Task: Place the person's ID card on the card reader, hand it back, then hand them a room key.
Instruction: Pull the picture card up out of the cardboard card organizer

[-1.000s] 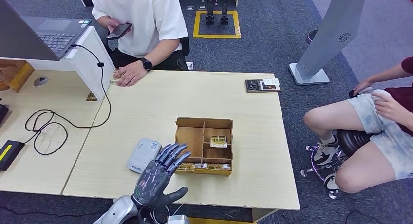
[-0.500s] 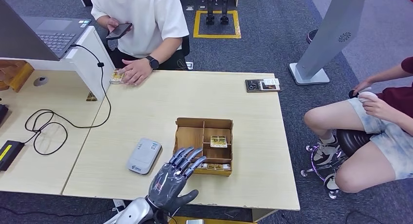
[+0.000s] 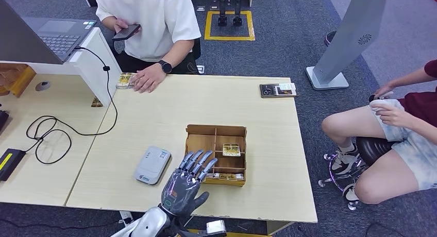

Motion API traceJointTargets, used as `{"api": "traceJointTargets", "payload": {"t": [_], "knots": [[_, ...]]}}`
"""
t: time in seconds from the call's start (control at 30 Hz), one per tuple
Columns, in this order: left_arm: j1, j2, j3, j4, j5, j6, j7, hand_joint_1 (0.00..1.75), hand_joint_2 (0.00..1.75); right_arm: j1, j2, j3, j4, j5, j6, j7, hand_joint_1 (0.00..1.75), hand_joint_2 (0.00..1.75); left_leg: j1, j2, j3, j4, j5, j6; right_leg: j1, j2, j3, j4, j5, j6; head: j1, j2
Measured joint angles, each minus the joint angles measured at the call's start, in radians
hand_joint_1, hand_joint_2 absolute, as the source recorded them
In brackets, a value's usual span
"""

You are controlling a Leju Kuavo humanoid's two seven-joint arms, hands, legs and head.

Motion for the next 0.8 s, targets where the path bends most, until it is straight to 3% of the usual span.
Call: {"api": "traceJointTargets", "payload": {"t": [0.3,0.8], "knots": [[0.044,-0.044,0.033,0.002,-0.068,0.006,0.074,0.00,1.75,0.002,-0.002,0.000,0.000,-0.001,-0.004,0.001,0.00,1.75,0.000,0.000,0.000,0.000,-0.001,0.000,0.000,0.000,0.000,0.000,0.000,0.000,0.000,0.000],[0.071,-0.067,0.079,0.011,-0.140,-0.024,0.140,0.00,1.75,0.002,-0.002,0.000,0.000,0.000,-0.012,0.006,0.00,1.75,0.000,0.000,0.000,0.000,-0.001,0.000,0.000,0.000,0.000,0.000,0.000,0.000,0.000,0.000]]}}
